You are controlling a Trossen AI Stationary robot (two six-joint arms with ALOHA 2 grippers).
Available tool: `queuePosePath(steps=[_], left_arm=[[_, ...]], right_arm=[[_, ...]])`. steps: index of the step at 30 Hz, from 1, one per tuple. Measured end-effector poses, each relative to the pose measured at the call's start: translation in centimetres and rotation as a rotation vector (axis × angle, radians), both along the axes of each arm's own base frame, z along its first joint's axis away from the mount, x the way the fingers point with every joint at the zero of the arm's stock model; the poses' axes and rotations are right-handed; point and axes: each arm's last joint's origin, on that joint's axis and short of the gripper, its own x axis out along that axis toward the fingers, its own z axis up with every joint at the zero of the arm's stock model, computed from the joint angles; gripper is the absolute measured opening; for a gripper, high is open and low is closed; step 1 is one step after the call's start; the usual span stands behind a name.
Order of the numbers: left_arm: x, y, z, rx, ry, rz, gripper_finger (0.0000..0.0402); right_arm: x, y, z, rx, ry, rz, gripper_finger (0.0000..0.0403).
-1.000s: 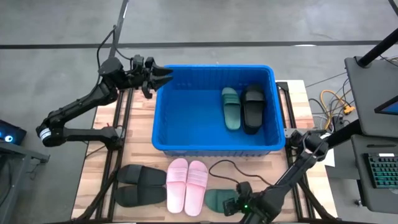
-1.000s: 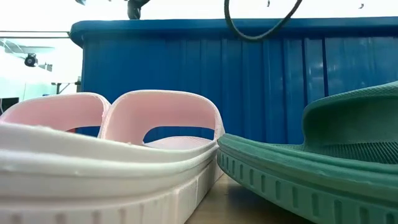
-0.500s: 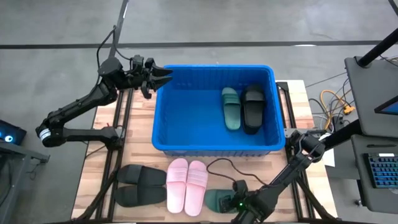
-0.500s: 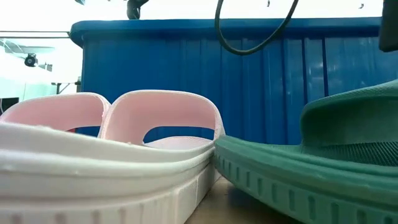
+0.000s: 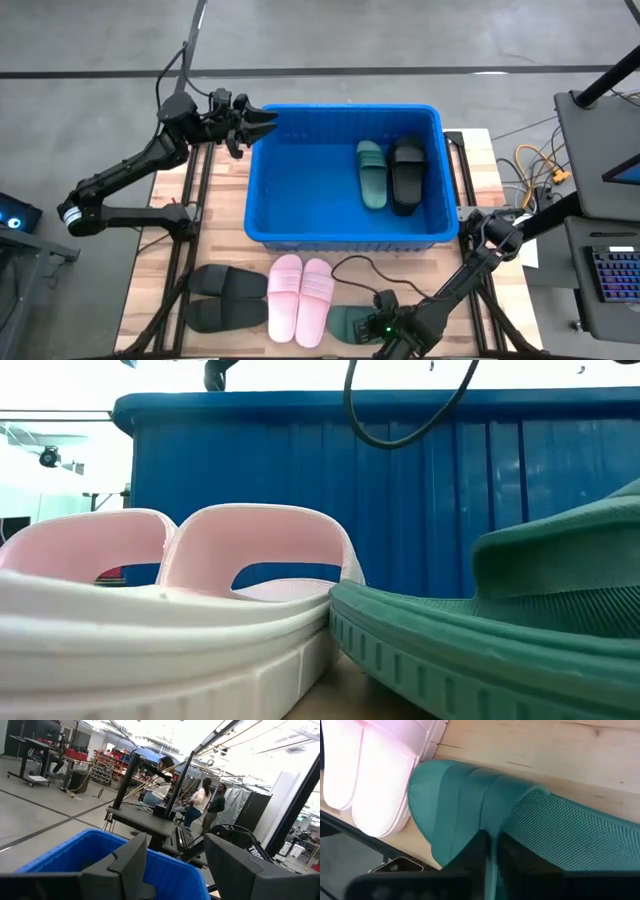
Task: Pick and place slides into bin
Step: Put the green slide into the blue bin
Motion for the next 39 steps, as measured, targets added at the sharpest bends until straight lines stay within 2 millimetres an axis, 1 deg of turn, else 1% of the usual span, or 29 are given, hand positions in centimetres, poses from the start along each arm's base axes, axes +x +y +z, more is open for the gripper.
queuePosePath(steps=[2,7,9,11,18,23,25,28,30,33,35,39], left_arm=[[0.0,0.0,0.0,-0.024,-0.001,-0.015,0.0185],[0.1,-0.1,0.0,-0.041,0.003,-0.045,0.0185],[0.1,-0.1,-0.1,-0.041,0.004,-0.048,0.0185],[0.1,-0.1,-0.1,-0.041,0.004,-0.049,0.0185],[0.1,-0.1,0.0,-0.042,0.003,-0.05,0.0185],[0.1,-0.1,-0.1,-0.048,0.005,-0.06,0.0185],[0.1,-0.1,-0.1,-0.086,0.003,-0.071,0.0185],[0.2,0.0,-0.1,-0.218,-0.003,-0.096,0.0185],[0.3,0.0,-0.2,-0.28,0.001,-0.117,0.0185],[0.3,-0.1,-0.2,-0.32,0.006,-0.148,0.0185],[0.3,-0.1,-0.2,-0.367,0.012,-0.181,0.0185],[0.5,-0.2,-0.4,-0.439,0.03,-0.246,0.0185]], right_arm=[[0.0,0.0,0.0,-0.01,0.003,0.018,0.0014],[-0.1,-0.1,0.3,-0.009,0.0,0.024,0.0011],[-0.1,-0.1,0.9,-0.009,-0.01,0.039,0.001],[-0.2,-0.3,2.0,-0.026,-0.041,0.058,0.001],[-1.2,-2.0,8.0,-0.134,-0.207,0.092,0.0009],[-2.1,-3.5,12.6,-0.283,-0.327,0.132,0.0009],[-2.5,-4.3,14.4,-0.363,-0.379,0.136,0.0009],[-3.1,-5.5,17.1,-0.505,-0.441,0.13,0.0009],[-3.5,-6.3,18.9,-0.632,-0.466,0.143,0.0009],[-3.7,-7.8,21.4,-0.817,-0.487,0.138,0.0009],[-3.5,-8.9,22.8,-0.92,-0.472,0.131,0.0009],[-2.4,-11.3,24.7,-1.037,-0.387,0.148,0.0009]])
